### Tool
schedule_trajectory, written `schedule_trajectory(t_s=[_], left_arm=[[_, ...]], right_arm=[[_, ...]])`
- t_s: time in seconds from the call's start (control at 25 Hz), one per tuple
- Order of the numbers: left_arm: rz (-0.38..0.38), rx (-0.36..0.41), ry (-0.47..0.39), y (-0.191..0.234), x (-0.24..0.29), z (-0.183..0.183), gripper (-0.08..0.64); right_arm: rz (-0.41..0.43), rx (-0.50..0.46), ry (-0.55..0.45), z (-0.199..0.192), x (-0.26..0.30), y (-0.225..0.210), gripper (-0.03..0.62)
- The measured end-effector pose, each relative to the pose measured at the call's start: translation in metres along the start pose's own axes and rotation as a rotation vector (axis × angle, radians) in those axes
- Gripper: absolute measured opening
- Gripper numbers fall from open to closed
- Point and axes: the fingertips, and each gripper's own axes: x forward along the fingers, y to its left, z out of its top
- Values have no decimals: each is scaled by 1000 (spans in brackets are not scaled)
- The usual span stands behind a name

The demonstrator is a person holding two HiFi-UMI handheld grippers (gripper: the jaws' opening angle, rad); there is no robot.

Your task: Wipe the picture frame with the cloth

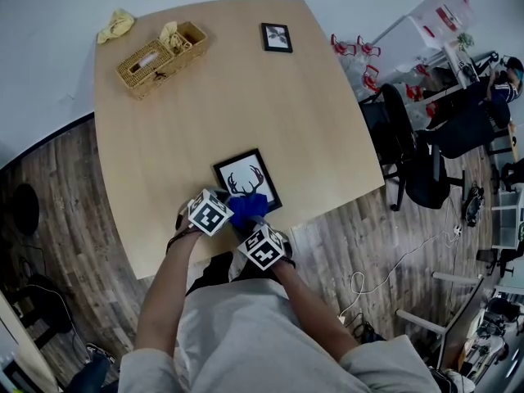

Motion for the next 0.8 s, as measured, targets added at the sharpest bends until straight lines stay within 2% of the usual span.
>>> schedule_trajectory(t_s=[0.44, 0.68, 0.8], left_arm=[[0, 31, 8, -3, -1, -1, 52], [11, 86, 10, -2, 1, 0, 52], [22, 132, 35, -7, 4, -1, 52]], right_arm=[[-47, 24, 4, -18, -15, -28, 52], [-137, 27, 68, -41, -34, -62, 52], [-183, 53, 65, -53, -52, -77, 52]])
